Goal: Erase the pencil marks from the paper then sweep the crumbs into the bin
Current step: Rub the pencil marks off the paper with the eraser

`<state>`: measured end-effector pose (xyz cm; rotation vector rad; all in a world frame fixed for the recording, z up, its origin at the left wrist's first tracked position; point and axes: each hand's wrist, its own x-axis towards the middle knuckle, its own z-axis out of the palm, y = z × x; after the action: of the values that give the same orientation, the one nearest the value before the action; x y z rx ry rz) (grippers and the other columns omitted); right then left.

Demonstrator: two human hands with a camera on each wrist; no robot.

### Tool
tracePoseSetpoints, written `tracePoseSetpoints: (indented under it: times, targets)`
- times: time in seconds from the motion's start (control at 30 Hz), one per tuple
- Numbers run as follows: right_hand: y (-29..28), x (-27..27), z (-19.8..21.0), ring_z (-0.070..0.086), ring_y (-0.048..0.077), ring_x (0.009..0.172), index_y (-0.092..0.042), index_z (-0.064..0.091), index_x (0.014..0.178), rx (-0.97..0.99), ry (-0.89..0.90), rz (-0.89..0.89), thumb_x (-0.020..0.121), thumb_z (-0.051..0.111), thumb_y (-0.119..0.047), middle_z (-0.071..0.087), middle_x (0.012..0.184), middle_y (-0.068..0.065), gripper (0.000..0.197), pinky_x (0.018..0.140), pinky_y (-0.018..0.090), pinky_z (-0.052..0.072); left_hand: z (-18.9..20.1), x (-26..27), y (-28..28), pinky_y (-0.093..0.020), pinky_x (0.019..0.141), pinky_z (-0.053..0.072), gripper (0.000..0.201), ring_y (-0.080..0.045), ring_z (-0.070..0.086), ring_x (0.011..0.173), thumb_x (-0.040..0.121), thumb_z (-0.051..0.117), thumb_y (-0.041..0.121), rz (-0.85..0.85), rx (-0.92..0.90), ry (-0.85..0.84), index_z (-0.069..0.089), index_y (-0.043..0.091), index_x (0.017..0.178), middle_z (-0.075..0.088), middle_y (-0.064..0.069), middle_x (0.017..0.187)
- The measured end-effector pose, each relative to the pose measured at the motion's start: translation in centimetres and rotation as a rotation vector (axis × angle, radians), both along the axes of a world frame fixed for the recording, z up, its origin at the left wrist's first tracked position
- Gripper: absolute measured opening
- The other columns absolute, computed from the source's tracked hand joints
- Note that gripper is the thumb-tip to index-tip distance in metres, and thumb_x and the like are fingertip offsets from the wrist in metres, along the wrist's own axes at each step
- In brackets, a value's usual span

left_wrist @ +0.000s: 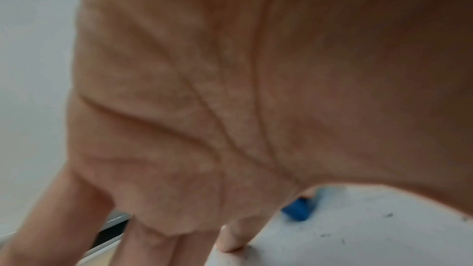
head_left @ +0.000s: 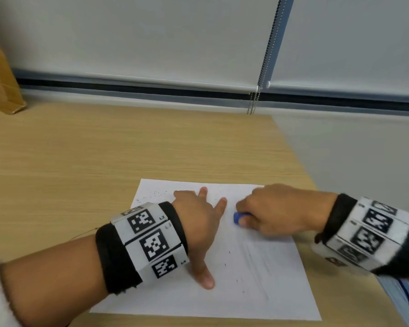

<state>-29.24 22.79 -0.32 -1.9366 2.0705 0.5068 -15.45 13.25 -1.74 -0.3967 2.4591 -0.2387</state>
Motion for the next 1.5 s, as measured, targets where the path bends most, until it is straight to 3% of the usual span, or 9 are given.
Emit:
tracePoseSetpoints:
  times: [0.1, 0.27, 0.4, 0.57, 0.77, 0.97, 1.13, 1.33, 1.5]
  targets:
    - [0.2, 0.9, 0.5, 0.044, 0.013, 0.058, -0.02, 0.049, 0.081, 0.06, 0.006, 0.075, 0.098, 0.04, -0.039, 0.045, 0.066, -0.007, 0.026, 0.054, 0.029, 0.03, 0.1, 0.0, 0.1, -0.045, 0.106, 0.038, 0.153, -0.04, 0.03, 0.14, 0.053, 0.076, 0.075, 0.003, 0.011, -0.005, -0.029, 0.017, 0.148, -0.015, -0.028, 0.157]
    - [-0.7, -0.6, 0.1, 0.046, 0.021, 0.063, -0.019, 0.046, 0.081, -0.079, 0.075, -0.05, 0.097, 0.04, -0.037, 0.042, 0.065, -0.007, 0.025, 0.06, 0.032, 0.035, 0.1, -0.1, 0.4, -0.046, 0.109, 0.034, 0.137, -0.04, 0.024, 0.143, 0.069, 0.076, 0.062, 0.057, 0.007, 0.01, -0.026, 0.021, 0.15, -0.018, -0.021, 0.158]
    - [1.4, 1.8, 0.5, 0.043, 0.016, 0.059, -0.021, 0.048, 0.083, 0.099, 0.005, 0.078, 0.096, 0.043, -0.034, 0.042, 0.065, -0.008, 0.019, 0.06, 0.032, 0.035, -0.3, -0.2, 0.2, -0.044, 0.11, 0.032, 0.12, -0.042, 0.021, 0.143, 0.081, 0.069, 0.053, 0.115, 0.029, 0.074, -0.021, 0.019, 0.152, -0.011, -0.021, 0.16]
    - [-0.3, 1.2, 0.3, 0.039, 0.013, 0.054, -0.018, 0.048, 0.082, -0.08, 0.1, 0.032, 0.098, 0.038, -0.037, 0.041, 0.062, -0.006, 0.026, 0.056, 0.032, 0.033, 0.1, 0.0, 0.0, -0.044, 0.106, 0.039, 0.153, -0.037, 0.035, 0.138, 0.051, 0.075, 0.076, 0.035, 0.006, -0.009, -0.029, 0.019, 0.148, -0.013, -0.025, 0.158]
    - [3.1, 2.9, 0.9, 0.046, 0.016, 0.063, -0.022, 0.056, 0.093, 0.156, -0.043, 0.087, 0.096, 0.043, -0.039, 0.043, 0.067, -0.009, 0.021, 0.064, 0.032, 0.037, 0.5, -0.4, 0.3, -0.047, 0.11, 0.035, 0.151, -0.04, 0.028, 0.142, 0.055, 0.074, 0.075, 0.041, 0.004, -0.058, -0.031, 0.018, 0.147, -0.018, -0.025, 0.157]
    - [0.8, 1.3, -0.1, 0.046, 0.025, 0.067, -0.018, 0.048, 0.082, -0.145, 0.061, 0.046, 0.097, 0.04, -0.037, 0.038, 0.063, -0.006, 0.026, 0.062, 0.034, 0.038, 0.4, 0.1, -0.1, -0.056, 0.112, 0.028, 0.152, -0.038, 0.02, 0.145, 0.053, 0.076, 0.075, 0.042, 0.019, -0.046, -0.032, 0.022, 0.146, -0.02, -0.022, 0.157]
    - [4.1, 2.6, 0.5, 0.041, 0.015, 0.058, -0.022, 0.048, 0.085, 0.057, -0.031, 0.155, 0.097, 0.042, -0.04, 0.037, 0.063, -0.01, 0.022, 0.06, 0.031, 0.033, 0.5, -0.5, 0.2, -0.058, 0.113, 0.026, 0.151, -0.04, 0.012, 0.147, 0.056, 0.076, 0.071, 0.077, 0.025, -0.095, -0.037, 0.022, 0.143, -0.026, -0.021, 0.156]
    - [0.1, 0.7, 0.2, 0.044, 0.025, 0.069, -0.02, 0.046, 0.082, -0.124, 0.102, 0.054, 0.099, 0.038, -0.041, 0.036, 0.063, -0.007, 0.028, 0.063, 0.032, 0.032, 0.4, -0.3, 0.1, -0.061, 0.11, 0.028, 0.152, -0.039, 0.013, 0.147, 0.054, 0.077, 0.073, 0.079, 0.012, -0.096, -0.038, 0.025, 0.142, -0.027, -0.018, 0.156]
    - [3.5, 2.0, 0.5, 0.044, 0.019, 0.063, -0.022, 0.048, 0.085, 0.038, 0.037, 0.132, 0.097, 0.041, -0.038, 0.039, 0.064, -0.008, 0.021, 0.06, 0.032, 0.033, 0.4, -0.8, 0.2, -0.059, 0.111, 0.027, 0.152, -0.04, 0.01, 0.147, 0.056, 0.08, 0.068, 0.11, 0.02, -0.106, -0.038, 0.025, 0.142, -0.03, -0.017, 0.155]
